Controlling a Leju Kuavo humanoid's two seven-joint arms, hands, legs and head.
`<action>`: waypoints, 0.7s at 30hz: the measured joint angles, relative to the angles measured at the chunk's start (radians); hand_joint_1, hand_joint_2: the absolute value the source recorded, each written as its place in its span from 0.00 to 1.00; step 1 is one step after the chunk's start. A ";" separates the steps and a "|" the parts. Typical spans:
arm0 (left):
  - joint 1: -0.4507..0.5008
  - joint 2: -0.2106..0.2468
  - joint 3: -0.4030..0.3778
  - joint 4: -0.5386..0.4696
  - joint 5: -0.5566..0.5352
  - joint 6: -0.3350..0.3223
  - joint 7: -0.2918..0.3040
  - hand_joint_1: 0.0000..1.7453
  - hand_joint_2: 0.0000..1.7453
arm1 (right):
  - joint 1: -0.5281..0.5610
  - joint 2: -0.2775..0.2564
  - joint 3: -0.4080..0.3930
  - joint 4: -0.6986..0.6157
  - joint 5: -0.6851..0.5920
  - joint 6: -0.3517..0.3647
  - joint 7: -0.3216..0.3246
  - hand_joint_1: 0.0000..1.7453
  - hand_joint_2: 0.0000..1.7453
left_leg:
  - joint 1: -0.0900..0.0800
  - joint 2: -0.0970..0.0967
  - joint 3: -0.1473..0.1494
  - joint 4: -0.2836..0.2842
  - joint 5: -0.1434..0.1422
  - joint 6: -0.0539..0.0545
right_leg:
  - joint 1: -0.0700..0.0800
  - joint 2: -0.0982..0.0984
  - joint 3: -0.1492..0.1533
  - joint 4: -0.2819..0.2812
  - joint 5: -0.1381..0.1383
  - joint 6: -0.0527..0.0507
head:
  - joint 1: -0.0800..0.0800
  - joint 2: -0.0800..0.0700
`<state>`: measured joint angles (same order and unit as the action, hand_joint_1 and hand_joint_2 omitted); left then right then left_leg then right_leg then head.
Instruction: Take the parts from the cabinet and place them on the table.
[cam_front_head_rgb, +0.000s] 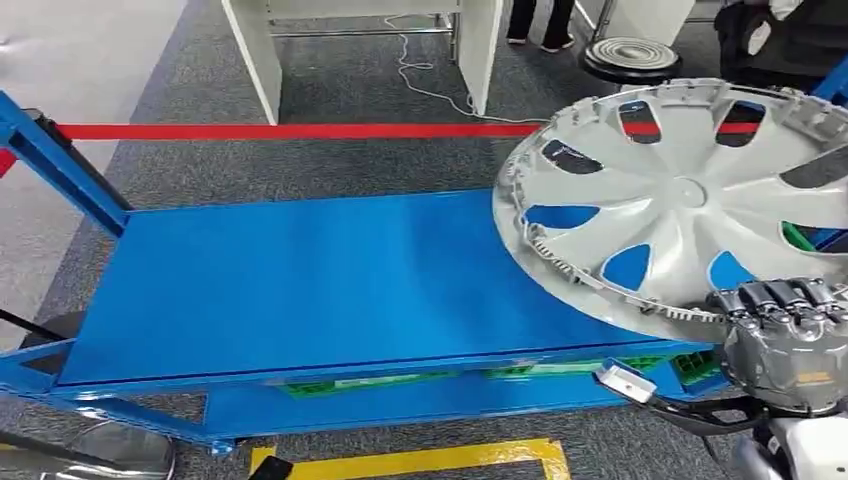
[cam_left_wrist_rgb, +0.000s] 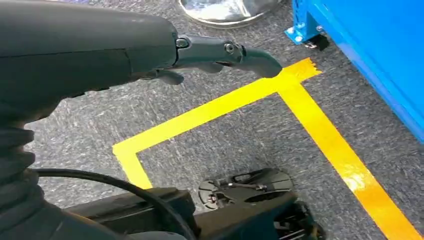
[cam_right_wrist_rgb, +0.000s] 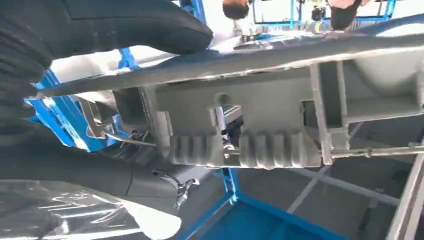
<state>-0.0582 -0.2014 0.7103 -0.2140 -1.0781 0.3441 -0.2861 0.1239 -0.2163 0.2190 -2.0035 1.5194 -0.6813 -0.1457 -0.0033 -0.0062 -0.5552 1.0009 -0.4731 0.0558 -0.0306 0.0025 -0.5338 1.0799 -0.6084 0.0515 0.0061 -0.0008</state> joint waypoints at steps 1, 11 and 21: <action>0.000 0.000 0.000 0.000 0.000 0.000 0.000 0.00 1.00 | 0.000 0.000 0.002 0.000 0.000 0.000 0.001 1.00 1.00 | 0.000 0.000 0.000 0.000 0.000 0.000 | 0.000 0.000 -0.043 0.083 -0.033 0.002 | 0.002 0.000; 0.004 0.002 0.000 0.000 -0.004 0.002 0.000 0.00 1.00 | 0.003 -0.002 0.008 -0.005 0.000 -0.003 0.002 1.00 1.00 | -0.001 -0.010 -0.019 0.049 -0.020 -0.042 | -0.004 0.005 -0.045 -0.020 0.097 0.002 | 0.003 0.000; 0.004 0.005 0.000 0.000 -0.001 0.017 -0.011 0.00 1.00 | 0.010 -0.002 0.006 -0.007 0.000 -0.003 -0.009 1.00 1.00 | -0.004 -0.003 -0.056 0.259 -0.145 -0.043 | 0.019 -0.008 -0.097 -0.022 0.136 -0.054 | -0.004 0.000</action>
<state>-0.0539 -0.1961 0.7107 -0.2140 -1.0788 0.3613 -0.2976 0.1343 -0.2178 0.2255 -2.0108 1.5194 -0.6847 -0.1549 -0.0069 -0.0095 -0.6116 1.2598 -0.6184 0.0125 -0.0119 -0.0056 -0.6304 1.0581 -0.4720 -0.0027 0.0019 -0.0008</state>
